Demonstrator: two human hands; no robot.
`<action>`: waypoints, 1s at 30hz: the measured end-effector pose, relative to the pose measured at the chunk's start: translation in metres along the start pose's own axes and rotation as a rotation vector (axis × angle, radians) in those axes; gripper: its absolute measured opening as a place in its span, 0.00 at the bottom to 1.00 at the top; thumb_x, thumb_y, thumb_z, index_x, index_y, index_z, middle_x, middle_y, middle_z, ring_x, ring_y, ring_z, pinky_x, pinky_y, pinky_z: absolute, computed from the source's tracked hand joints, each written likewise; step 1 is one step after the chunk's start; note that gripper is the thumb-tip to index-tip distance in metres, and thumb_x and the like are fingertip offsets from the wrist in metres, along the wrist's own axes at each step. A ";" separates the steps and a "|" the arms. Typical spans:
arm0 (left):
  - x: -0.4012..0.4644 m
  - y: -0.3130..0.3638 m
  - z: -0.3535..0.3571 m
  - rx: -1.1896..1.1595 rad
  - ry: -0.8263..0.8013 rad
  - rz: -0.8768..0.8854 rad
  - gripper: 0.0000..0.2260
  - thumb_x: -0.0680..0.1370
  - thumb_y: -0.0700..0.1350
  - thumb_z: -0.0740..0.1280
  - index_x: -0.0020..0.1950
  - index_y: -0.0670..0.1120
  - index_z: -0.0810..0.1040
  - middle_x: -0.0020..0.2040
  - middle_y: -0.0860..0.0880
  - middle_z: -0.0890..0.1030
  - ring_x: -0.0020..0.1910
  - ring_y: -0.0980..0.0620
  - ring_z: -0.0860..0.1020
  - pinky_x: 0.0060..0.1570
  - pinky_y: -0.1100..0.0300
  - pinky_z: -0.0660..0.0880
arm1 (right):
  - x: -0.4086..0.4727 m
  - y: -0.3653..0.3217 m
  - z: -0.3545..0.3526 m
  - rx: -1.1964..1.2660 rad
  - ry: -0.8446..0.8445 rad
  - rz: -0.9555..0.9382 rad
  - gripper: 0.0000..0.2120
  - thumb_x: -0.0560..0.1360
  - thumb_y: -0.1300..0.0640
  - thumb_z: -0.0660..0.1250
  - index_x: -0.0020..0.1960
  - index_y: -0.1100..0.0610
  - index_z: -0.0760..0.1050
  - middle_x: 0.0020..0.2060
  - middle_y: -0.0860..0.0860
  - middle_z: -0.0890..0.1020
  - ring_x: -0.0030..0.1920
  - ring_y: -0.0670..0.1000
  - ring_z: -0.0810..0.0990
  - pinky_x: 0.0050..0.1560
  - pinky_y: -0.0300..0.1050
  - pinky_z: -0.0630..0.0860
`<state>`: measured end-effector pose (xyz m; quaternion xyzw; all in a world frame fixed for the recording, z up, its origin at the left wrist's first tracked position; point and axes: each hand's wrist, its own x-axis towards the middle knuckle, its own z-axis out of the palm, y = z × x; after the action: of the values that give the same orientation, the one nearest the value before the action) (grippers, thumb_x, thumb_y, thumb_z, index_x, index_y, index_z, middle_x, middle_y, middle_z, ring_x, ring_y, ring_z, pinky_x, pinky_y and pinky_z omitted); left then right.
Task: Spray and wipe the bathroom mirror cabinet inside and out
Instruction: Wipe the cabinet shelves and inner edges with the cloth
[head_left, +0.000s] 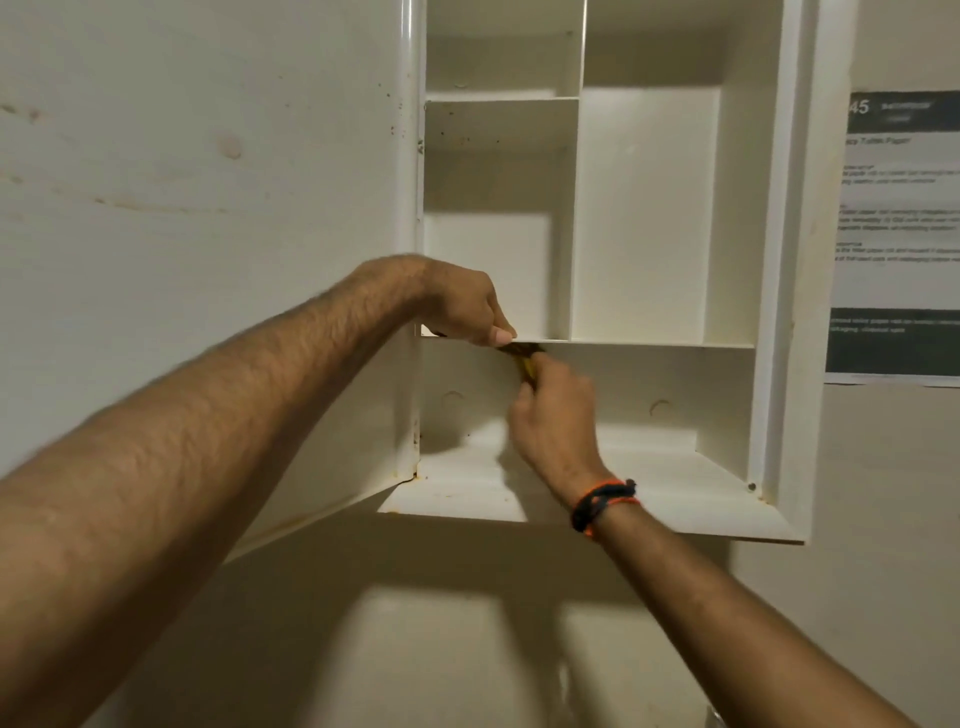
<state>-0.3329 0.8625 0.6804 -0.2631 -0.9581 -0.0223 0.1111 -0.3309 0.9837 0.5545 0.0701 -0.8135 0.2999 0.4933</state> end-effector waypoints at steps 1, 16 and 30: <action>0.000 0.000 0.000 -0.004 -0.004 0.001 0.15 0.81 0.51 0.63 0.67 0.53 0.77 0.66 0.55 0.77 0.64 0.52 0.74 0.69 0.53 0.68 | 0.001 -0.005 0.011 -0.024 -0.051 -0.001 0.17 0.77 0.68 0.57 0.62 0.61 0.76 0.40 0.55 0.77 0.34 0.49 0.73 0.40 0.35 0.61; -0.005 0.003 0.004 0.000 0.018 0.025 0.17 0.83 0.50 0.60 0.71 0.48 0.73 0.71 0.55 0.72 0.69 0.54 0.71 0.70 0.60 0.63 | 0.032 0.019 -0.011 -0.657 -0.910 -0.736 0.19 0.81 0.58 0.58 0.70 0.49 0.72 0.67 0.48 0.76 0.64 0.56 0.76 0.64 0.50 0.71; -0.005 0.000 0.019 0.001 0.154 0.020 0.17 0.83 0.51 0.58 0.70 0.49 0.73 0.70 0.56 0.74 0.68 0.51 0.72 0.69 0.56 0.64 | 0.021 0.068 -0.105 -0.932 -0.893 -0.447 0.14 0.81 0.50 0.57 0.60 0.50 0.78 0.48 0.51 0.81 0.45 0.54 0.79 0.44 0.43 0.73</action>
<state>-0.3325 0.8623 0.6610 -0.2700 -0.9440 -0.0408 0.1851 -0.2900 1.1011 0.5788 0.1336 -0.9492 -0.2487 0.1389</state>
